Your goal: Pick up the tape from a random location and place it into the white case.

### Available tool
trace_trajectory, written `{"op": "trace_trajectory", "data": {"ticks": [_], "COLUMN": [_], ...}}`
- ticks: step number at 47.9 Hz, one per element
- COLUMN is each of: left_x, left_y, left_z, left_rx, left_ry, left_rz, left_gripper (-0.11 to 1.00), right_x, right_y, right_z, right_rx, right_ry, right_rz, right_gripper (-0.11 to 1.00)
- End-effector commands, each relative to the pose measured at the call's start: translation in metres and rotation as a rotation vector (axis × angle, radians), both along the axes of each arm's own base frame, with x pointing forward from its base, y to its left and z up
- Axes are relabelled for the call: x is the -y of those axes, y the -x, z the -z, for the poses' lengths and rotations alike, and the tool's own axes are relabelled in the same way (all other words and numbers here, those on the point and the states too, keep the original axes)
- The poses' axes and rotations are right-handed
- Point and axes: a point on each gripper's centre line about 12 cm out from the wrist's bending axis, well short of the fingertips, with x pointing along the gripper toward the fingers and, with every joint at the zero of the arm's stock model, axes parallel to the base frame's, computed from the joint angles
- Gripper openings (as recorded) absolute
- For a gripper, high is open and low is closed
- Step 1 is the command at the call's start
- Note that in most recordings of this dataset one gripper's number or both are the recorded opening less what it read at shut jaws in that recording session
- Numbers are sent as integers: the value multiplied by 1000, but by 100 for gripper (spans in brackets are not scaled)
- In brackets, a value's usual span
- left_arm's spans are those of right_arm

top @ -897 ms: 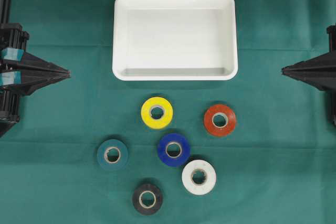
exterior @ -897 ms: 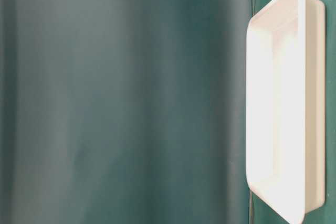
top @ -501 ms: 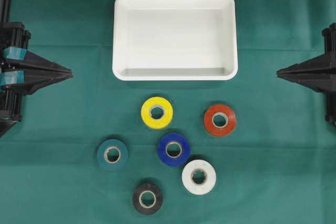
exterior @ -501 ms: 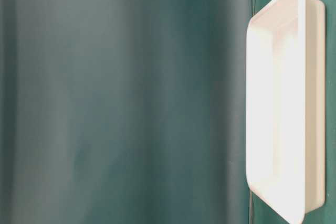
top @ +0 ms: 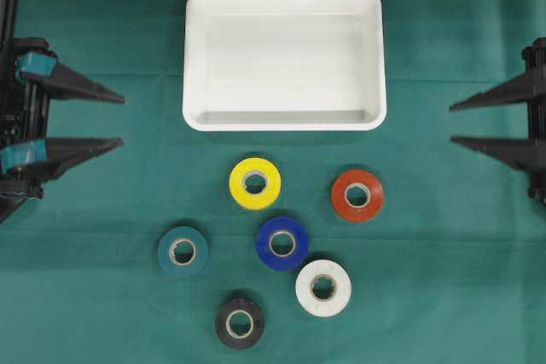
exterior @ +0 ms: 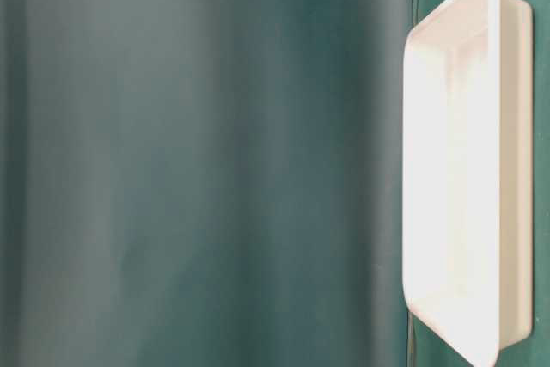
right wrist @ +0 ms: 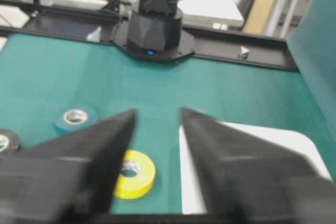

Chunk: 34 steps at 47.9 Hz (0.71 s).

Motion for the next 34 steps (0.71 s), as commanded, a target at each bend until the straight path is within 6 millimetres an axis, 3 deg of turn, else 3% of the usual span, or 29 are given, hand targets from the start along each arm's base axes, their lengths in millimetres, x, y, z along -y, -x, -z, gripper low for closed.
{"op": "trace_trajectory", "data": {"ticks": [1, 4, 8, 34], "left_x": [0, 0, -1, 2], "left_y": [-3, -3, -3, -3], "left_z": [-10, -9, -9, -9], "left_rx": [23, 21, 20, 18], "left_ry": [0, 0, 0, 5], "left_rz": [-2, -2, -3, 9], "left_gripper": [82, 94, 100, 99], "right_x": [0, 1, 1, 1], "right_y": [-3, -3, -3, -3], "right_z": [-10, -11, -10, -11], "right_rx": [25, 28, 23, 23], "right_ry": [-4, -4, -4, -4], "right_rz": [2, 4, 5, 7], "right_gripper": [62, 79, 91, 92]}}
